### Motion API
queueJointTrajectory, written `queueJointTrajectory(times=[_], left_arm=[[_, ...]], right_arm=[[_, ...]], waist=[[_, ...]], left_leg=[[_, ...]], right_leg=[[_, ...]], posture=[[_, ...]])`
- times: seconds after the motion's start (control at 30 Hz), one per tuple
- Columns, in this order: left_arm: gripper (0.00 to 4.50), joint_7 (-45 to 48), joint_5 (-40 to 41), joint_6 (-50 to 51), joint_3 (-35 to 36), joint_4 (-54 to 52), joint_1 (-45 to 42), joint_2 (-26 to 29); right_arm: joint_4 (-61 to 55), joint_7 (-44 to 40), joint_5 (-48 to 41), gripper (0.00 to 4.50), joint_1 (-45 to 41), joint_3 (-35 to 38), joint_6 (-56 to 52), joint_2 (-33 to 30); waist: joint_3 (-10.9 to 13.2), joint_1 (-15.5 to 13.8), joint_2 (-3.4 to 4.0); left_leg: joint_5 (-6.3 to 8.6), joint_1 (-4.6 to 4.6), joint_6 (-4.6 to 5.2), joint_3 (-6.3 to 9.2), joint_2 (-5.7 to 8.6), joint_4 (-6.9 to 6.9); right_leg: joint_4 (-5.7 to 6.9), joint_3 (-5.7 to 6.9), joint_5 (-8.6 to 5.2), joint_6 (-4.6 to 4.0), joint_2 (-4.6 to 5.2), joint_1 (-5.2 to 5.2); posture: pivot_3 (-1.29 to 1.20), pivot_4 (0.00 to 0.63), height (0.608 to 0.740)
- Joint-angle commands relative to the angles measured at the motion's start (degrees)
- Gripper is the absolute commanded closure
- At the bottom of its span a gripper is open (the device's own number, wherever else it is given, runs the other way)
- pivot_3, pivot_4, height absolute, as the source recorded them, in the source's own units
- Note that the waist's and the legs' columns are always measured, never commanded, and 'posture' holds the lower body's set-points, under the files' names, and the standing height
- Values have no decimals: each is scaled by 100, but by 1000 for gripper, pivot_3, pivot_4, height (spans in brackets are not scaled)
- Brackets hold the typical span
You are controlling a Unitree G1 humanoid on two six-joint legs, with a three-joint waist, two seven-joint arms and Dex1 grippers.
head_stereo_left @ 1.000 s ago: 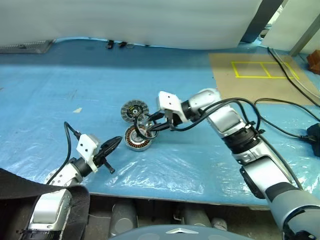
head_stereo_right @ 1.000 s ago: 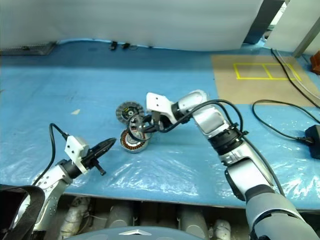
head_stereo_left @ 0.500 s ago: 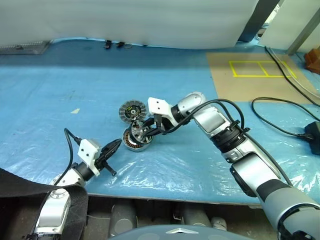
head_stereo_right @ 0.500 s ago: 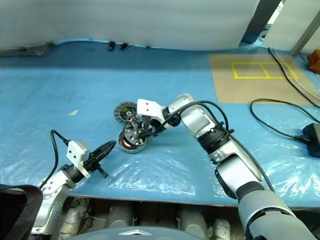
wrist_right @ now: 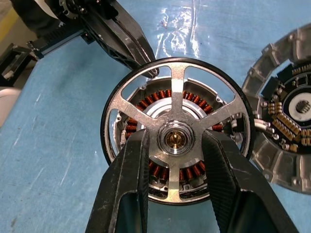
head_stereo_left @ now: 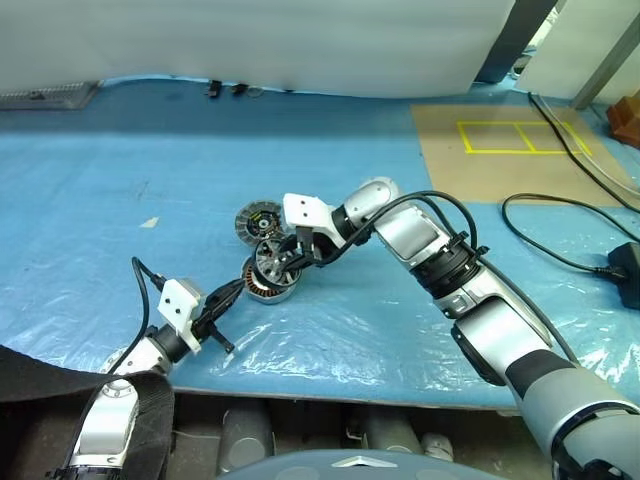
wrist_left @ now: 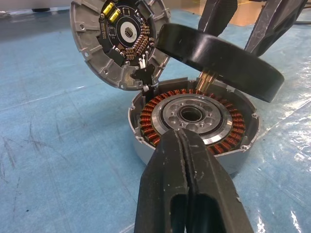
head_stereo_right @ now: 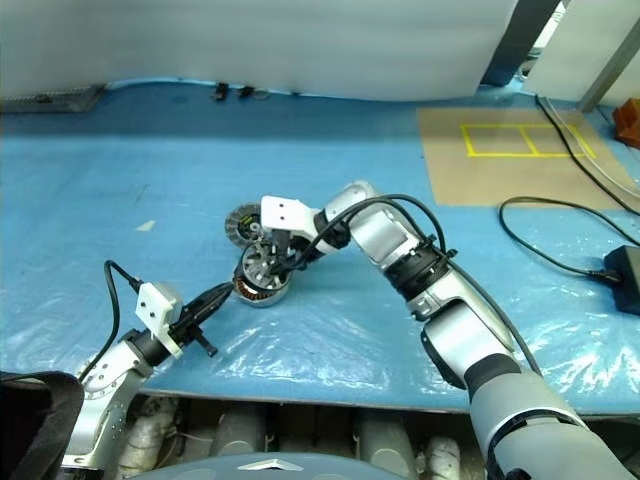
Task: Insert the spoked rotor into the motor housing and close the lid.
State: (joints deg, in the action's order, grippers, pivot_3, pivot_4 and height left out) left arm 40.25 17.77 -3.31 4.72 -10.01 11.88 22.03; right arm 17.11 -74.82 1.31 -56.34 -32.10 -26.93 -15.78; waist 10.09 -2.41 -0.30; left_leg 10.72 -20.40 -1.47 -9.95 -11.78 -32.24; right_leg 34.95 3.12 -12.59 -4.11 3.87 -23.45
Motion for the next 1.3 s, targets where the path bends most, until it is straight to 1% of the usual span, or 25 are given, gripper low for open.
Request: queueJointTrajectory(times=[0.03,0.13,0.27,0.53,0.8,0.87,0.93,0.97,1.03,1.07,1.13,1.3], left_arm=[[4500,-29,27,-24,7,-250,-36,44],[4500,-21,32,18,-7,-253,-84,62],[4500,-8,39,40,-3,-241,-114,83],[4500,-14,59,213,-9,-362,-153,128],[4500,-93,153,563,198,-610,-226,389],[4500,-128,157,640,180,-682,-246,398],[4500,-154,162,699,155,-736,-253,400],[4500,-161,163,715,143,-753,-248,398],[4500,-144,175,746,139,-762,-247,416],[4500,-122,183,763,154,-742,-269,441],[4500,-71,206,811,184,-707,-362,513],[4500,39,268,937,167,-675,-559,616]], right_arm=[[-97,-65,14,3227,-191,-28,95,90],[-161,-199,78,3227,-184,-137,141,18],[-1,77,153,3227,-205,-47,241,175],[407,276,298,3227,-11,-160,417,352],[459,215,410,3227,74,-229,509,365],[466,212,425,2514,97,-236,527,374],[464,220,445,1959,123,-236,550,378],[446,233,446,1560,142,-222,546,379],[361,222,404,945,175,-166,515,359],[317,226,351,535,184,-99,475,360],[254,244,257,10,176,56,381,346],[43,293,164,10,209,257,234,177]], waist=[[0,-1,0],[0,-9,0],[0,-9,0],[0,-4,0],[0,-4,0],[0,-6,0],[0,-6,0],[0,-6,0],[0,-6,0],[0,-5,0],[0,-10,0],[0,-15,0]], left_leg=[[0,0,0,0,0,0],[0,0,0,0,0,-1],[0,-1,0,0,0,-2],[0,2,0,0,0,-2],[0,19,0,-1,0,-3],[0,21,0,-1,1,-5],[0,20,-1,-1,1,-5],[0,19,-1,-1,1,-5],[0,17,-1,-1,1,-5],[0,17,-1,-1,1,-5],[0,18,-1,-1,1,-5],[0,18,-1,-1,1,-9]], right_leg=[[0,0,0,0,0,0],[0,0,0,0,0,1],[1,0,0,0,0,1],[2,-1,0,0,0,1],[13,-3,0,-1,0,11],[14,-4,0,-1,0,13],[13,-5,0,-1,1,13],[13,-5,0,-1,1,13],[13,-5,0,-1,0,11],[13,-4,0,-1,0,11],[13,-5,0,-1,0,13],[16,-5,0,-1,1,13]], posture=[[0,150,740],[0,150,740],[0,150,740],[0,150,740],[0,150,740],[0,150,740],[0,150,740],[0,150,740],[0,150,740],[0,150,740],[0,150,740],[0,150,740]])
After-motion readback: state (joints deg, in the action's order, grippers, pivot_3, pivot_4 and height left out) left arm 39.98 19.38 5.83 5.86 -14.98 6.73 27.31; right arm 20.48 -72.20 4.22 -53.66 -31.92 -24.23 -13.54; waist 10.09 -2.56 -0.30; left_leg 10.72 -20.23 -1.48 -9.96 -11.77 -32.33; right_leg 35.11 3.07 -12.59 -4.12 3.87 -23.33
